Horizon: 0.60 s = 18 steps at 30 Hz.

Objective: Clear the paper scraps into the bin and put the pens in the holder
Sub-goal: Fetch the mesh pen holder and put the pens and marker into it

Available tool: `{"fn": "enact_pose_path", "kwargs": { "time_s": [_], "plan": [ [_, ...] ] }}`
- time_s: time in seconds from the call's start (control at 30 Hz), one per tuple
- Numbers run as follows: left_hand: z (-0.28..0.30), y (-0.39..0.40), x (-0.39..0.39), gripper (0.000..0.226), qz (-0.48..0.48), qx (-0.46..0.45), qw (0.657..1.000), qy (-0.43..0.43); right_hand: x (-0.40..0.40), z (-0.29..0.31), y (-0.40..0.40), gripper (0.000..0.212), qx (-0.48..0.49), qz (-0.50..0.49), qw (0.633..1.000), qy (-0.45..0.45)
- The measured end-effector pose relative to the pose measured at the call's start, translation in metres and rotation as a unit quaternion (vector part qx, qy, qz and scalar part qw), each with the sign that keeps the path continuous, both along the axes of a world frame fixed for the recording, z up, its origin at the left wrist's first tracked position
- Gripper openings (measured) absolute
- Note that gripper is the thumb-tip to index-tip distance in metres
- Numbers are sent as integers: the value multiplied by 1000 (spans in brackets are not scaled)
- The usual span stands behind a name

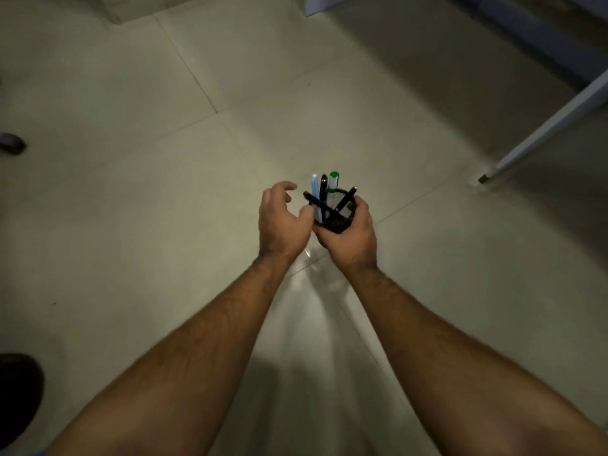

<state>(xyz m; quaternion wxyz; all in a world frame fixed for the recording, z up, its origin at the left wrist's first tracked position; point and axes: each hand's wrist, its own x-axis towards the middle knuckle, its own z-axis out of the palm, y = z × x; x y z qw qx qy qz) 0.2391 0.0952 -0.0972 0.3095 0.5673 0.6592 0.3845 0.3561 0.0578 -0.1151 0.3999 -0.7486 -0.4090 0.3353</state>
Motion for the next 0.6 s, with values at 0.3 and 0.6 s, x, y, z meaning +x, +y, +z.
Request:
{"fn": "enact_pose_path", "kwargs": {
  "time_s": [0.3,0.6],
  "plan": [
    [209,4,-51,68,-157,-178,971,3,-35,218,16,74,10,65,990,122],
    [500,-41,-102,83,-83,-138,985,-67,-68,513,8,67,22,260,949,179]
  ]
}}
